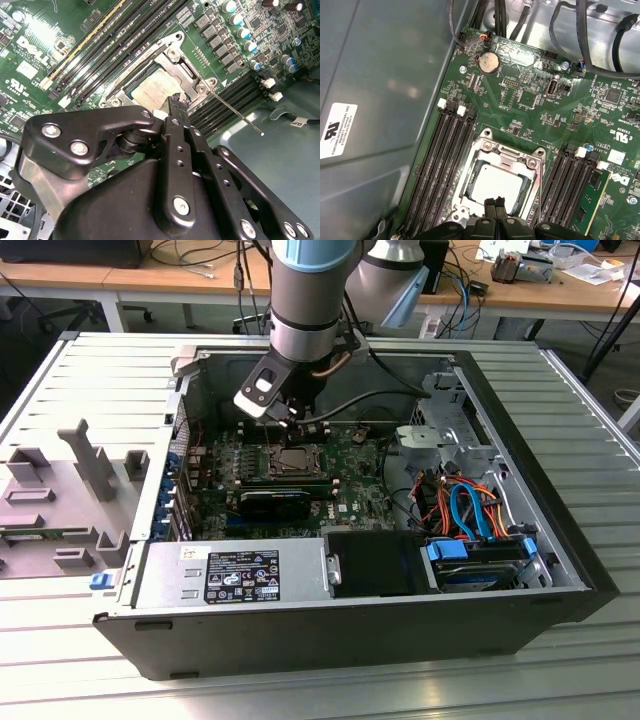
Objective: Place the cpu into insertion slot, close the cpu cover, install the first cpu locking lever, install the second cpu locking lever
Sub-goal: 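Install the first cpu locking lever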
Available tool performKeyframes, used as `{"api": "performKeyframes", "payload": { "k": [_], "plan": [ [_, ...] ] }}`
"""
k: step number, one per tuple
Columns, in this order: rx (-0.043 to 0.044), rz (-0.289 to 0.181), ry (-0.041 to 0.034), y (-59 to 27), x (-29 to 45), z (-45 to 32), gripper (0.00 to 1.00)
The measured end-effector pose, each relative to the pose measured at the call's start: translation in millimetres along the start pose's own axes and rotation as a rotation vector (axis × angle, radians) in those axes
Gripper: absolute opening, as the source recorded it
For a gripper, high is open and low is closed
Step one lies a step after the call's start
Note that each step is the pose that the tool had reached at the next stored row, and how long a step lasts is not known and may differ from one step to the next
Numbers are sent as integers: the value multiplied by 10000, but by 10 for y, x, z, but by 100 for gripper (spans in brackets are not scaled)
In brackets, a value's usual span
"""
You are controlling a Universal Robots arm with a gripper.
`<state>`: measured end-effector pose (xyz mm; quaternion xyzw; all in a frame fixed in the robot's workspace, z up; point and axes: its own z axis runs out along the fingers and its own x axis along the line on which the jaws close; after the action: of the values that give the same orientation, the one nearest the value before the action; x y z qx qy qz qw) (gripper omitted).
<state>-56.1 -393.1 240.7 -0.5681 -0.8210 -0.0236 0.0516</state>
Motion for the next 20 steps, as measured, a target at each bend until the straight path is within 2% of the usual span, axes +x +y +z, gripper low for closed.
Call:
{"api": "performKeyframes", "payload": {
  "k": [20],
  "plan": [
    [70, -623, -13, 0, 0, 0, 11]
  ]
}}
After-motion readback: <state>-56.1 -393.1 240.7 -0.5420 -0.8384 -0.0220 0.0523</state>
